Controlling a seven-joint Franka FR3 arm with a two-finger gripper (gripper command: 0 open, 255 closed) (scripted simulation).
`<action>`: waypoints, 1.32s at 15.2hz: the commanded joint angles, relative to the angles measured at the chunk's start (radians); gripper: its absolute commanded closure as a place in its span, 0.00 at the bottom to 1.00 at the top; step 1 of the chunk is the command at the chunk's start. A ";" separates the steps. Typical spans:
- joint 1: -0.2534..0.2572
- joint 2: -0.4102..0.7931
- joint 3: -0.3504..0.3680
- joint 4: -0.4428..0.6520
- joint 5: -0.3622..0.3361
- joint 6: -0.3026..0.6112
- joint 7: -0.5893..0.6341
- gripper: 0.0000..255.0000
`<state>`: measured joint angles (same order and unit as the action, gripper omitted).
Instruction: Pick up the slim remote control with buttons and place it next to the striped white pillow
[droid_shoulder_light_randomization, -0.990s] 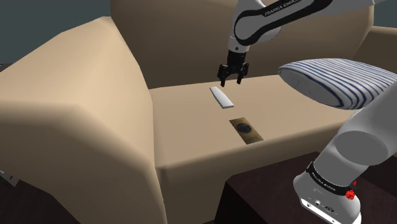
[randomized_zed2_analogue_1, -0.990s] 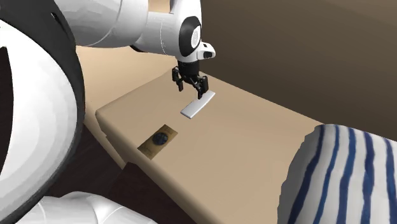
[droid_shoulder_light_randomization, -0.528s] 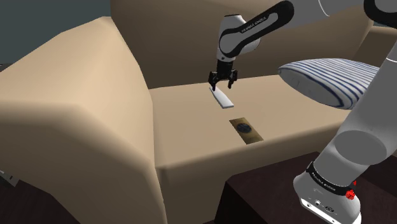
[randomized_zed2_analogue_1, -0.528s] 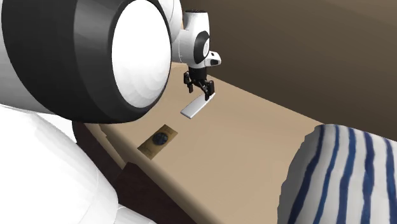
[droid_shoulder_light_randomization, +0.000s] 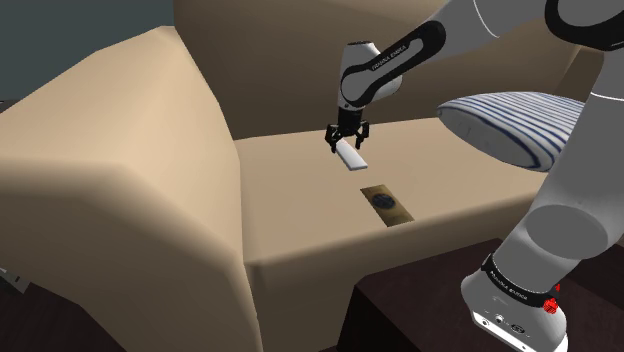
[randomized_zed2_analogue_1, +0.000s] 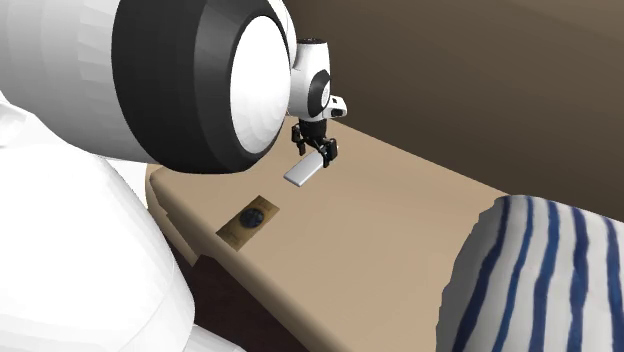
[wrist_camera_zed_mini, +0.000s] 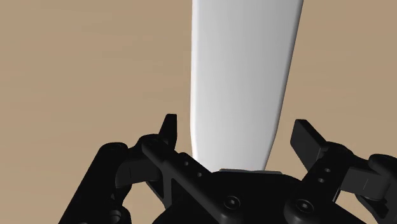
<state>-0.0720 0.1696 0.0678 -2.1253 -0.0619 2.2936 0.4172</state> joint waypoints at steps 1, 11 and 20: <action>-0.001 0.005 -0.001 -0.004 -0.001 0.009 0.000 0.00; -0.001 0.004 -0.001 -0.005 -0.001 0.009 0.000 1.00; -0.001 -0.019 0.000 0.009 0.003 -0.028 -0.004 1.00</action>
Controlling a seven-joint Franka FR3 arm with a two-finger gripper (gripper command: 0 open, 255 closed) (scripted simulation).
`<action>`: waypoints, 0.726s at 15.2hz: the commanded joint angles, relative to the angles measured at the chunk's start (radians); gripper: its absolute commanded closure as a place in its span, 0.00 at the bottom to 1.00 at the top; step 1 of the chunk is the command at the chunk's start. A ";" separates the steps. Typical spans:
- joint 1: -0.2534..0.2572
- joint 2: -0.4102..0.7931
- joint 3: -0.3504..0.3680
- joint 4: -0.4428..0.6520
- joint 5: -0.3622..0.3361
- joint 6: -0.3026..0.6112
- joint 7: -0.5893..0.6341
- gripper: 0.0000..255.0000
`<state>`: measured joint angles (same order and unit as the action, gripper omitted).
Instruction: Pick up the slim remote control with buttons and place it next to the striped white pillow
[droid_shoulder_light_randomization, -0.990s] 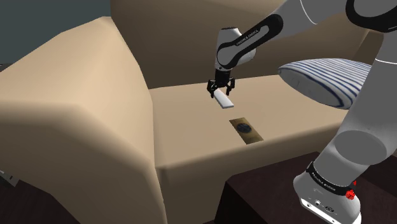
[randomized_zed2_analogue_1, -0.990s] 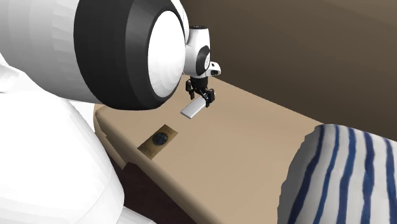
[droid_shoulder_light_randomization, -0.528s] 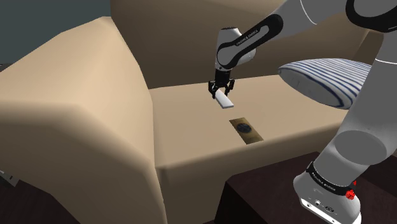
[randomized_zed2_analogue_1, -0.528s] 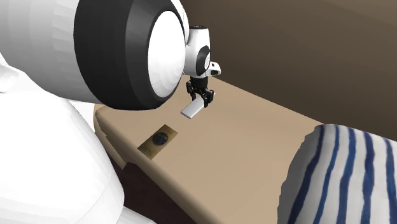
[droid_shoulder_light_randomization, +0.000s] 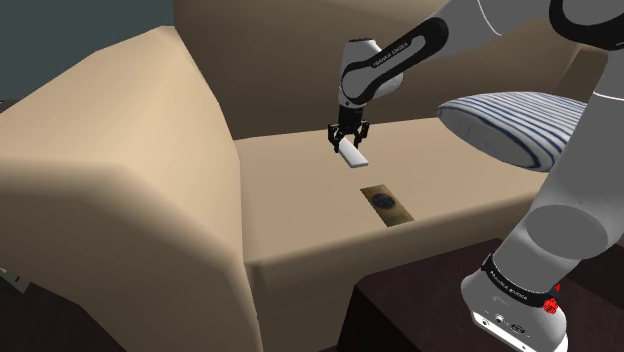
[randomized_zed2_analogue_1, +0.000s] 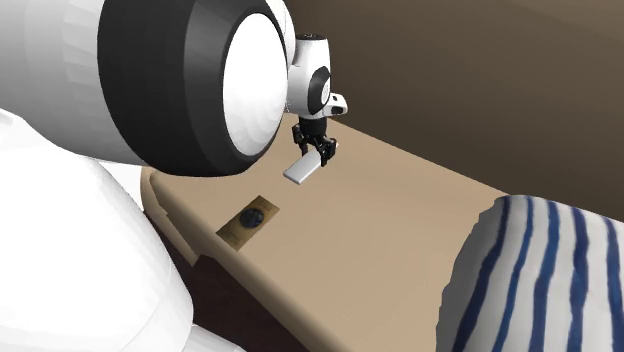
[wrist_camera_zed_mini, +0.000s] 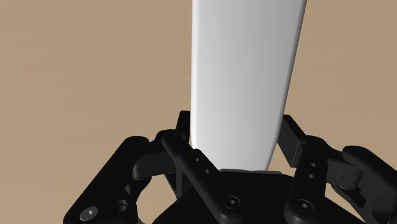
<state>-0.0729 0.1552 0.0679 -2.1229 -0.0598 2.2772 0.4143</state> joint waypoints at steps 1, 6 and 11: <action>0.000 -0.012 0.000 0.012 0.002 -0.024 -0.002 1.00; -0.001 -0.047 0.001 0.040 0.008 -0.086 -0.007 1.00; -0.001 -0.076 0.002 0.073 0.012 -0.149 -0.012 1.00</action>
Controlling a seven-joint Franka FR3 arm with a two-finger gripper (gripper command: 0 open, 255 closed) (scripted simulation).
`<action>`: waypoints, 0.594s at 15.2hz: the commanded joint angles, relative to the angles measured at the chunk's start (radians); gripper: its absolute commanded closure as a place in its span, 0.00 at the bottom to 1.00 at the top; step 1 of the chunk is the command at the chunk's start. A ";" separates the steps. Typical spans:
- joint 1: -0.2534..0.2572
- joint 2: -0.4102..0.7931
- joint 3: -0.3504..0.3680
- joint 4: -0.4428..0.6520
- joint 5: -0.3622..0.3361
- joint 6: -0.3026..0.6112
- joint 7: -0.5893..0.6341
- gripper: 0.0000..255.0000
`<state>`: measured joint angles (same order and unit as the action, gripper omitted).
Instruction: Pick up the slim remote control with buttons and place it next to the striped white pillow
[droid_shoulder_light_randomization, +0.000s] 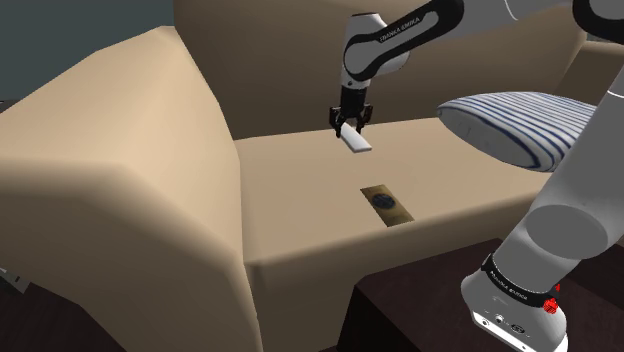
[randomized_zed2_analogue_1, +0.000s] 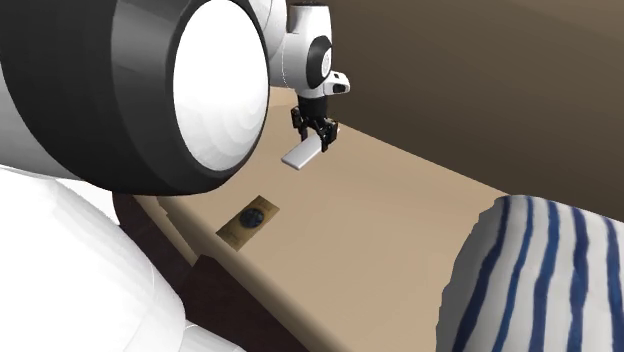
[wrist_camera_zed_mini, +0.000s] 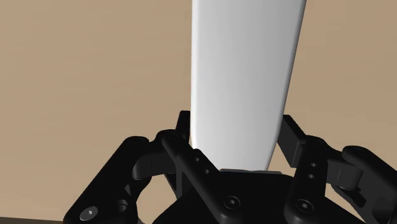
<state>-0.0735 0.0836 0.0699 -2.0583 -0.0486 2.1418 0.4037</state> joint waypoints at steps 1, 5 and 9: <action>0.000 -0.010 0.000 0.016 0.002 -0.026 -0.002 1.00; 0.000 -0.030 0.000 0.047 0.005 -0.077 -0.005 1.00; -0.001 -0.046 0.000 0.082 0.007 -0.129 -0.008 1.00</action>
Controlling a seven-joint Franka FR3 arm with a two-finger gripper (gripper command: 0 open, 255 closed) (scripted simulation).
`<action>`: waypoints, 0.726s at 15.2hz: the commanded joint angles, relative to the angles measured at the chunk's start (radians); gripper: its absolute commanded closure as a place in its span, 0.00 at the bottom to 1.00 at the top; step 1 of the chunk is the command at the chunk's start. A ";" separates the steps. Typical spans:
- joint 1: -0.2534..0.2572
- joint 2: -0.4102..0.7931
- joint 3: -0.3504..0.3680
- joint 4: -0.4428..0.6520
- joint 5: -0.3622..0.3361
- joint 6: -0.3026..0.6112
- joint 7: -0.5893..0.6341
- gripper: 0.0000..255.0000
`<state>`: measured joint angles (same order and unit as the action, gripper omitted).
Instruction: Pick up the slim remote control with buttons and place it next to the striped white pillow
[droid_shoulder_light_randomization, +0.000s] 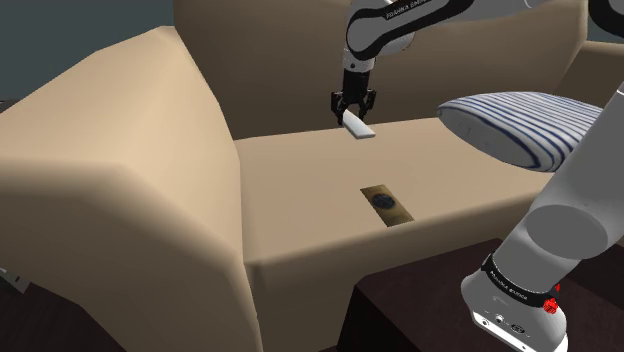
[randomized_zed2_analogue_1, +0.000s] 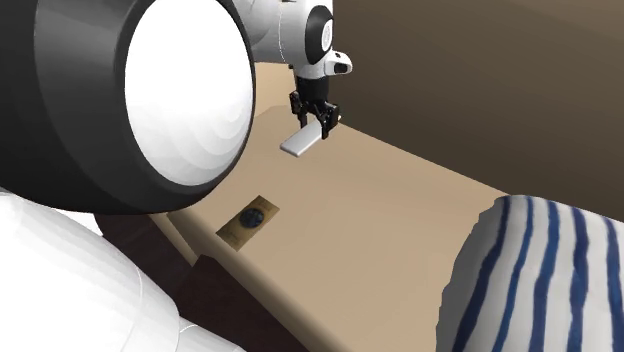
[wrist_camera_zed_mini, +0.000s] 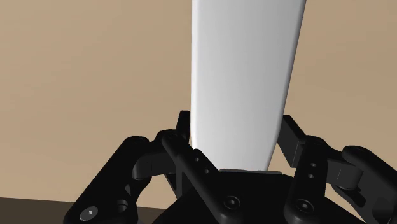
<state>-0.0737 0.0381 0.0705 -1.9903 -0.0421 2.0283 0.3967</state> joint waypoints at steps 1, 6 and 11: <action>0.000 -0.005 0.000 0.023 0.001 -0.028 -0.002 1.00; 0.000 -0.020 0.000 0.073 0.003 -0.093 -0.005 1.00; 0.000 -0.029 0.000 0.129 0.005 -0.158 -0.008 1.00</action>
<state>-0.0736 0.0136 0.0708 -1.8678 -0.0377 1.8815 0.3901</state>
